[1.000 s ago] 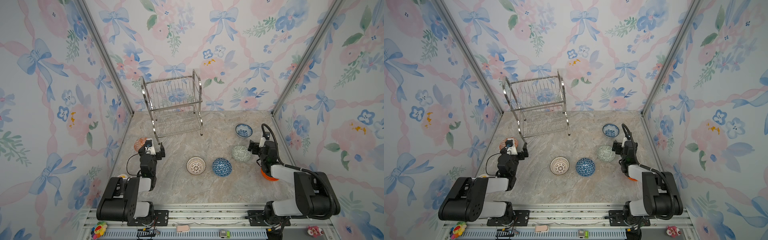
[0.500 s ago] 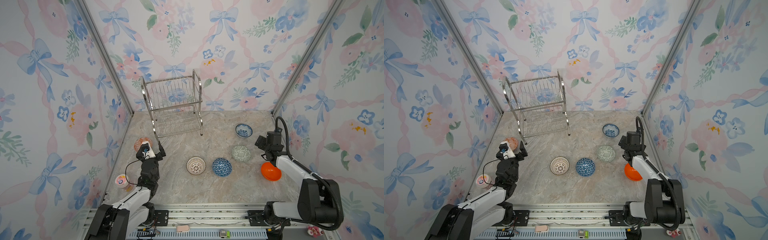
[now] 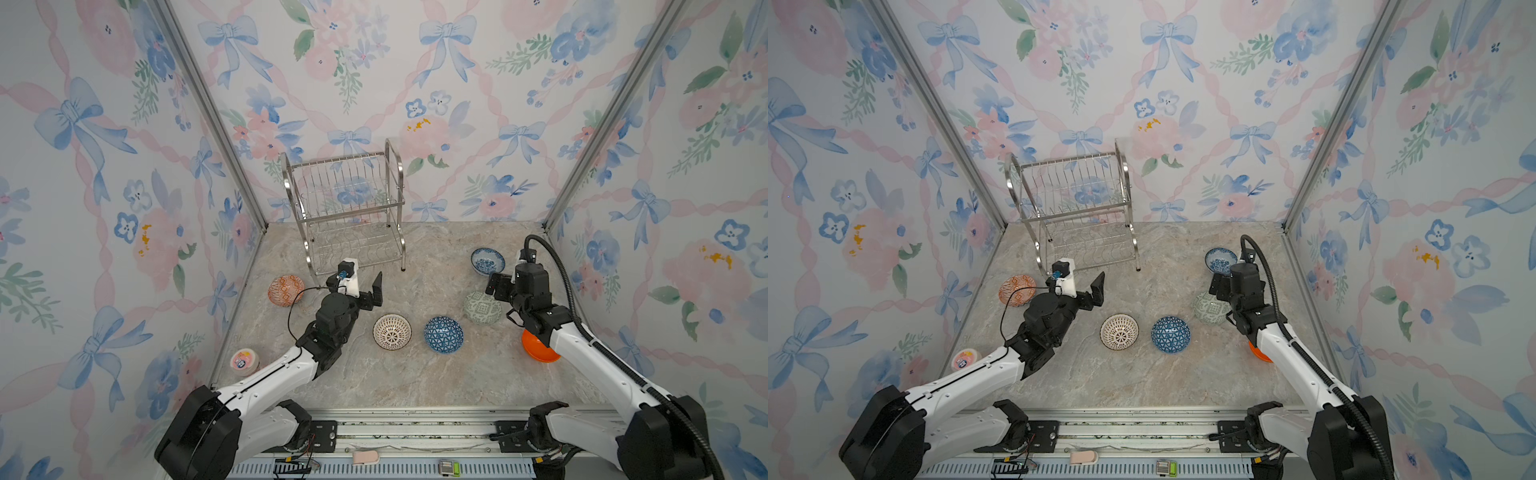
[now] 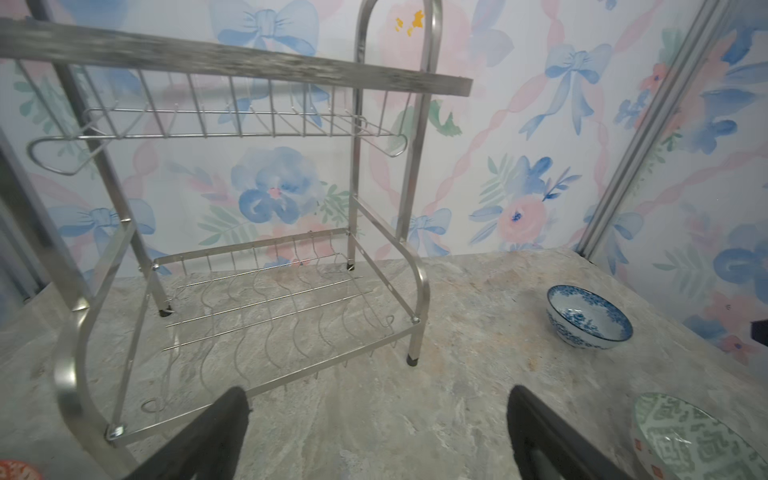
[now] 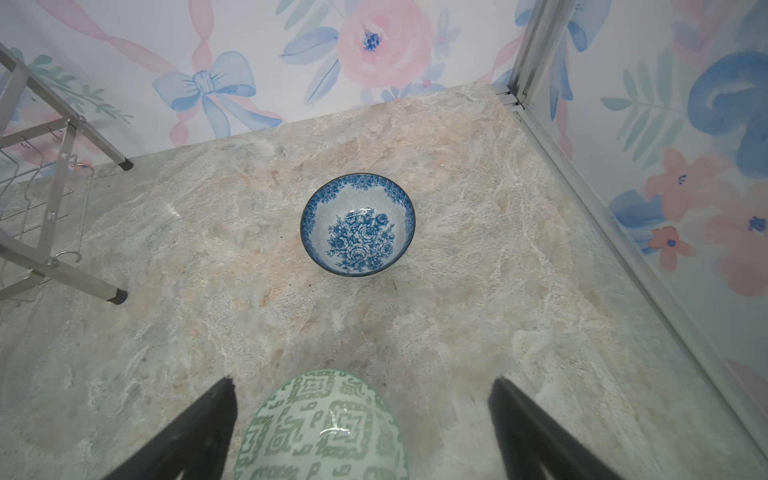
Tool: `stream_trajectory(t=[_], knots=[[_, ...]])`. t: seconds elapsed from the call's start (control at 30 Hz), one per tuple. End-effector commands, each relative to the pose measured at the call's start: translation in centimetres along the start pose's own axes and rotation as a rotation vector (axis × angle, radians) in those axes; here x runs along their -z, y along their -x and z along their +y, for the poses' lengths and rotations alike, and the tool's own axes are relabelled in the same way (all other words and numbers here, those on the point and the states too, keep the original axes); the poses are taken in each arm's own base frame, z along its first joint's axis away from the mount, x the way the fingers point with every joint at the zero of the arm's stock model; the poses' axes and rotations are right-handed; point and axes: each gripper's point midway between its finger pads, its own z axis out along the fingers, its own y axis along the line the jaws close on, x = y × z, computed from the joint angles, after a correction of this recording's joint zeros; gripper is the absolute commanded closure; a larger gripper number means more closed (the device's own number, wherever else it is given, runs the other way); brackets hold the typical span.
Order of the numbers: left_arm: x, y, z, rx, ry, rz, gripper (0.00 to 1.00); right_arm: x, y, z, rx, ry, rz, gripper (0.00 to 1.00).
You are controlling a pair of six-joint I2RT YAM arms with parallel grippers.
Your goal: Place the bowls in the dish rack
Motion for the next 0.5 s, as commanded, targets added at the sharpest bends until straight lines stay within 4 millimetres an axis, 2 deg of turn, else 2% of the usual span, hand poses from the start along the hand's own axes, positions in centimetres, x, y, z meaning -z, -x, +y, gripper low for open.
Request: stream_trajectory(t=[0.0, 0.07, 0.13, 0.2, 0.3, 0.4, 0.47], knots=[[-0.5, -1.6, -2.3, -0.073, -0.079, 0.105, 0.02, 1.4, -0.4, 0.8, 0.052, 0.009, 0.035, 0.03], [-0.7, -2.6, -3.0, -0.047, -0.123, 0.134, 0.02, 1.9, -0.6, 1.6, 0.065, 0.034, 0.034, 0.03], [-1.0, -4.1, -1.5, 0.071, -0.026, 0.167, 0.02, 2.2, -1.0, 2.7, 0.078, 0.064, 0.039, 0.03], [-1.0, -4.7, -2.9, 0.057, -0.107, 0.193, 0.02, 2.6, -1.6, 4.0, 0.103, 0.097, 0.047, 0.03], [-0.6, -5.2, -2.7, 0.101, -0.092, 0.220, 0.02, 3.0, -2.6, 6.6, 0.155, 0.155, 0.074, 0.03], [-0.3, -6.8, -2.0, 0.189, -0.026, 0.357, 0.02, 3.2, -3.8, 8.9, 0.206, 0.187, 0.110, 0.03], [0.3, -9.1, -2.2, 0.181, -0.014, 0.506, 0.02, 3.2, -4.8, 10.1, 0.230, 0.207, 0.133, 0.03]])
